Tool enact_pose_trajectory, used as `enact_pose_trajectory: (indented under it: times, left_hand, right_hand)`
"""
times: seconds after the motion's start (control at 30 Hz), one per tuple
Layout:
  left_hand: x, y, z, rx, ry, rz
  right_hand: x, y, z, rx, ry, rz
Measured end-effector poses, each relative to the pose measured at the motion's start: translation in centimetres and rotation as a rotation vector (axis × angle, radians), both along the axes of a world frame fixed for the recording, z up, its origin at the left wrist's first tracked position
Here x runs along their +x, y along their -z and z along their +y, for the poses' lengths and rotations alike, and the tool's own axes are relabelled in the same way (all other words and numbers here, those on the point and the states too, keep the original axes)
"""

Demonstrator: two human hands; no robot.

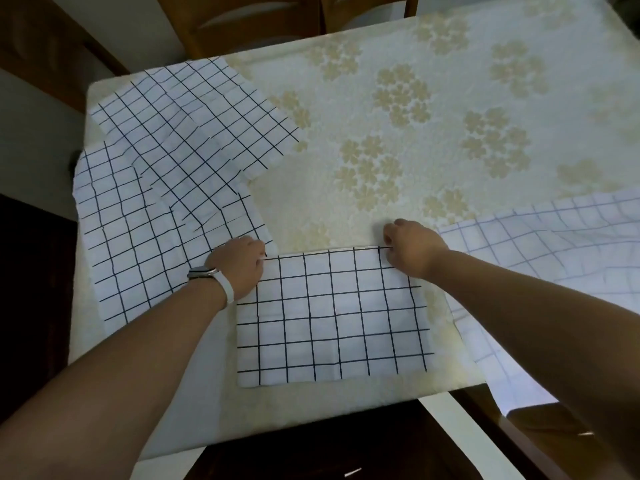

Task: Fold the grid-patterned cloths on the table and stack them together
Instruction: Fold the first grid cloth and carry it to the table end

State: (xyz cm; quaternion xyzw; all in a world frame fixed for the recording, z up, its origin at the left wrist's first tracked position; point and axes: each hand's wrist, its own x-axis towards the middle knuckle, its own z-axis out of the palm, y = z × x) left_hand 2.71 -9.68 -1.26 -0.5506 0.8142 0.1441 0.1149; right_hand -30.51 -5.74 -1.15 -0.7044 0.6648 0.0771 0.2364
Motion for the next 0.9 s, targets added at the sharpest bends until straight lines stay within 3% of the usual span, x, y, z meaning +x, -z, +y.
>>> enact_pose_trajectory:
  times: [0.07,0.17,0.3,0.7,0.9]
  left_hand:
    - [-0.7,-0.1,0.5,-0.109,0.025,0.043]
    - [-3.0,0.0,3.0,-0.136,0.210,0.133]
    - [-5.0,1.9,5.1,-0.070,0.318,0.162]
    - [-5.3,2.2,8.0,-0.039,0.097,0.197]
    - [-6.8,1.4,13.8,0.016,0.151,0.231]
  right_hand:
    - [0.6,0.3,0.1,-0.150,-0.106,0.079]
    - [2.4,0.9,1.5,-0.306,-0.285,0.048]
    - [4.3,1.9,3.5,-0.285,-0.387,-0.005]
    - [5.1,1.4,5.1,-0.191,-0.300,0.005]
    - [6.1,1.0,9.1,-0.218,-0.368,-0.029]
